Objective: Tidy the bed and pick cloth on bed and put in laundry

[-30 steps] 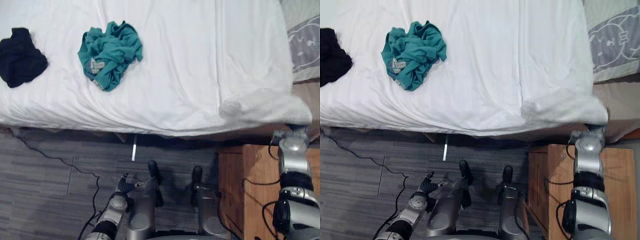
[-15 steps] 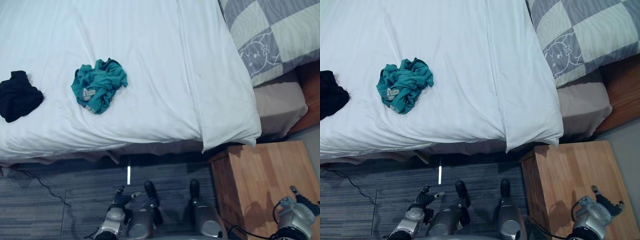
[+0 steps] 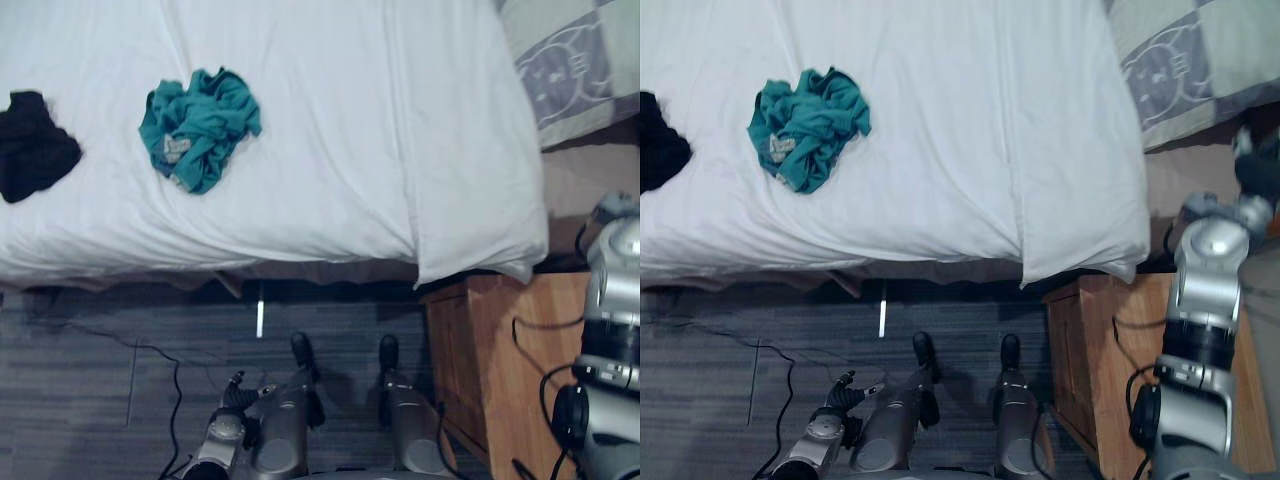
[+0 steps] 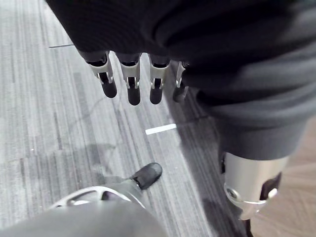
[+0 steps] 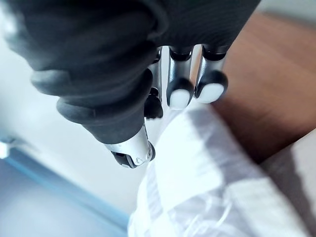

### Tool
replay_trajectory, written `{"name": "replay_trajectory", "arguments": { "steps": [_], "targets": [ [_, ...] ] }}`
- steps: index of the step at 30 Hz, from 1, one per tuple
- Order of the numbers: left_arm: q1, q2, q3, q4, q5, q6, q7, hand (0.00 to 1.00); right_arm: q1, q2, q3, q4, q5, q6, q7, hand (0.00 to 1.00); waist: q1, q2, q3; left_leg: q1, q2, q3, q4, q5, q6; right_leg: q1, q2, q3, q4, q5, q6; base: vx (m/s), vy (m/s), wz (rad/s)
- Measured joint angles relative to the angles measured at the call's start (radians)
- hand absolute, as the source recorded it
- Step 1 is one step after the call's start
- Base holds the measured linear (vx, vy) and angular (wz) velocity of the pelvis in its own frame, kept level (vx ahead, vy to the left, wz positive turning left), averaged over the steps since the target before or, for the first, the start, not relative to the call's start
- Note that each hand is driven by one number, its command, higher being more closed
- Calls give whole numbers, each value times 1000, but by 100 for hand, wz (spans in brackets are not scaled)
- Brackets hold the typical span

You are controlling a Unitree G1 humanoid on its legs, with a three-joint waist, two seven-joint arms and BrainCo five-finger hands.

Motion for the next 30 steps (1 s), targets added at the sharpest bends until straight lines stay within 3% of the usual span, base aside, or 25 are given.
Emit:
{"name": "replay_trajectory", "arguments": {
  "steps": [1,4,8,12,15,18,19,23,27,29,30],
  "targets": [
    [-17,0,-14,22,-20,-2,7,0,-72,-11,54,14,-7,-10,11,100,10,23,12,-33,2,-14,5,18,3,-31,-1,-18,21,-3,-6,4,-44,22],
    [-60,-5,-46,41,-41,-5,23,0,-148,-11,139,102,-14,-12,21,100,48,52,28,-103,-4,-37,15,51,14,-129,-16,-37,117,-39,-9,11,-43,27],
    [-130,-25,-57,50,-70,-7,42,0,-153,11,182,292,-7,-4,42,100,79,63,63,-189,-19,-54,98,43,43,-221,-50,-42,241,-97,-11,53,-33,28],
    [-163,-28,-50,44,-79,-10,62,0,-143,38,172,333,9,-48,43,100,72,64,95,-232,-12,-50,208,-15,56,-246,-56,-30,302,-130,-6,-3,-15,-1],
    [-163,-37,-37,32,-78,-10,65,0,-76,128,140,323,22,-70,62,100,58,59,96,-215,4,-41,272,-63,49,-210,-56,-24,316,-147,-8,-5,-21,-9],
    [-161,-33,-33,26,-71,4,66,0,46,237,124,302,21,-102,79,100,23,23,100,-147,9,-36,269,-75,44,-141,-51,-21,303,-166,-4,11,-42,-8],
    [-155,-33,-33,19,-64,9,65,0,93,272,112,302,22,-103,85,0,12,5,99,-107,9,-33,248,-75,43,-101,-48,-23,280,-169,-5,24,-49,-9],
    [-104,-34,-30,5,-57,16,62,0,286,411,-6,347,52,-100,120,0,-30,-46,80,15,-1,-15,154,-67,34,14,-43,-32,201,-158,4,66,-33,-1],
    [-53,-36,11,-13,-55,33,60,0,530,495,-91,625,78,9,182,0,-40,-53,68,126,-15,12,79,-56,18,122,-37,-33,119,-137,22,139,-5,-11],
    [-37,-35,41,-12,-50,33,49,0,650,550,-106,724,64,57,225,0,-63,-52,67,121,-9,30,154,-98,25,148,-54,-30,116,-136,23,188,26,-17],
    [-37,-33,49,-15,-47,29,38,0,696,560,-105,761,55,77,251,0,-64,-51,67,96,15,72,280,-156,13,163,-62,-12,128,-142,30,81,29,-34]
  ]
}}
